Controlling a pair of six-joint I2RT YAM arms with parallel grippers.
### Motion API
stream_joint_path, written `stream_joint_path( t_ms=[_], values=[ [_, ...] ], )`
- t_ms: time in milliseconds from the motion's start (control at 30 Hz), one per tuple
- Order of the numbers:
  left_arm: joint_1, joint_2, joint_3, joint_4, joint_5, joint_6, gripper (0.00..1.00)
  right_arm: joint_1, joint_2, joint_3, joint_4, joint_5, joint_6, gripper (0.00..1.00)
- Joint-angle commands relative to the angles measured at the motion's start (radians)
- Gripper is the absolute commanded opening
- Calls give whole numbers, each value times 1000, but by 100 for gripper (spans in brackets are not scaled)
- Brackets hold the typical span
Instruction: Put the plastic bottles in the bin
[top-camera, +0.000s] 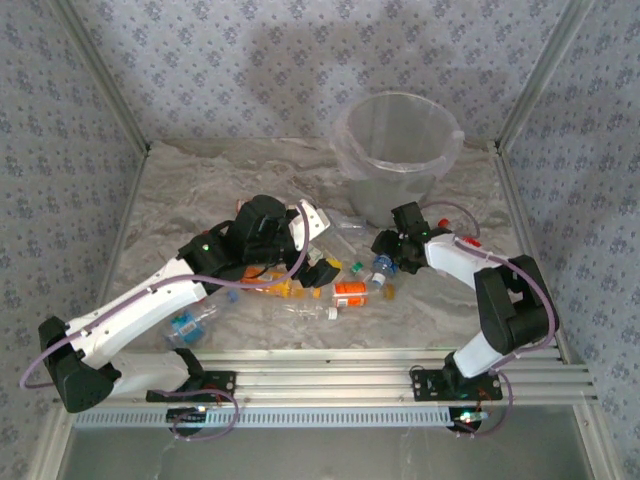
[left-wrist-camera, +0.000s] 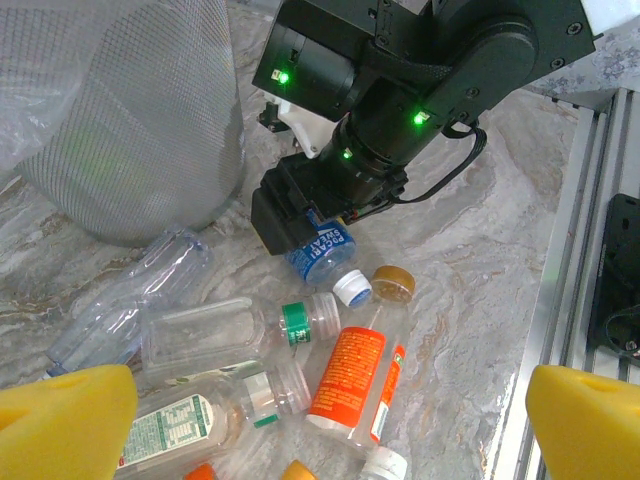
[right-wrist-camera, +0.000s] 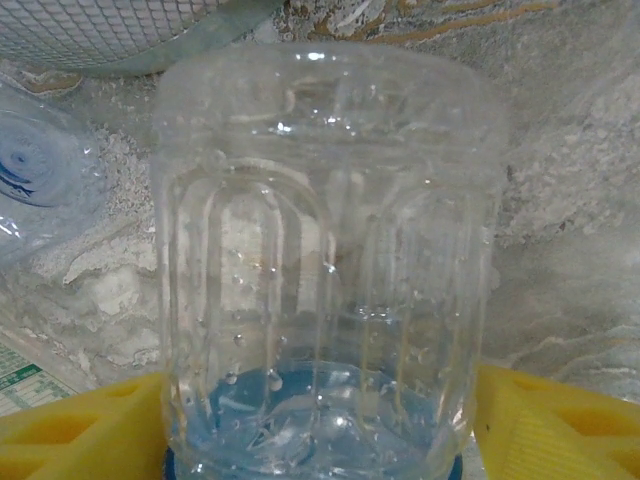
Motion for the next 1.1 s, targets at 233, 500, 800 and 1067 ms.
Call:
stream_joint_path(
  t_ms=[233,500,800,1067],
  values=[
    [-4,1,37,-1,16,9,100,4,-9,13,-14,19,-11,66],
    [-4,-1,37,0,11,6,100,7,-156,-18,-86,114,-67,62],
    [-4,-18,31,16,-3,-12,100,6,-423,-28,-294,207,-153,60],
    [-4,-30,25,23,-17,-16,100,6,-635,59,-470,224,-244,60]
  ],
)
